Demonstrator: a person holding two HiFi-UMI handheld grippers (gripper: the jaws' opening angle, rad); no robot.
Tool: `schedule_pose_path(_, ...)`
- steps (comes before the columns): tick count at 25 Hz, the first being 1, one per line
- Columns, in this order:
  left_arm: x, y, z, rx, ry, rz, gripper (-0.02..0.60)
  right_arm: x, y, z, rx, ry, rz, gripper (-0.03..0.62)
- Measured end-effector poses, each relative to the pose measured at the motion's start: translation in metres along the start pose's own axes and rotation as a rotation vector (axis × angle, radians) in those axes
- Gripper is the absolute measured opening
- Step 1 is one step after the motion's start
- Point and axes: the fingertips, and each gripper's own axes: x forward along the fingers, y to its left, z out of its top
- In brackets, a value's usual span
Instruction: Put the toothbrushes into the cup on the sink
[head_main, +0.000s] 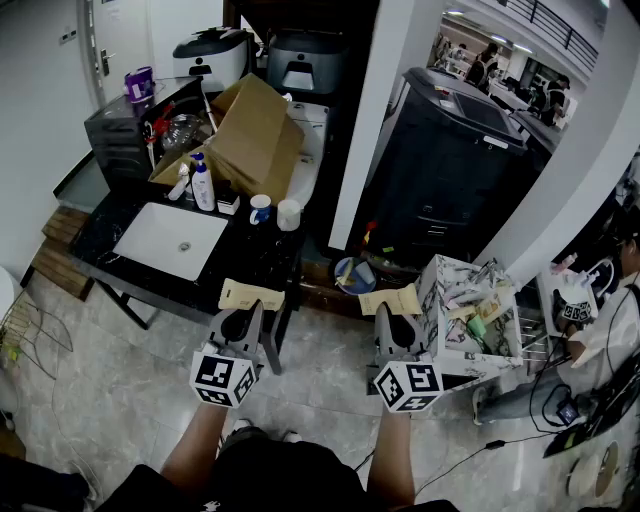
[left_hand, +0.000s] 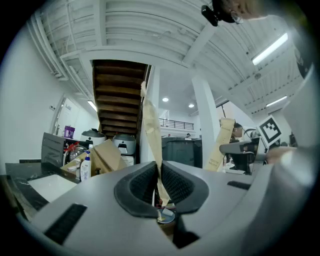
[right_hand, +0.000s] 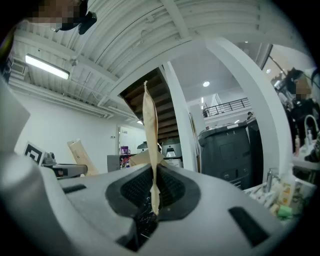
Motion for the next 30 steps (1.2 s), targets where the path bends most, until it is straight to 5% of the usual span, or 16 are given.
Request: schedule_pose_path(30, -0.017, -0.039, -0.003, 0.070, 0.038, 0.047, 0.026, -0.030, -0.013, -0.010, 0.050, -0.030, 0.079, 0.025)
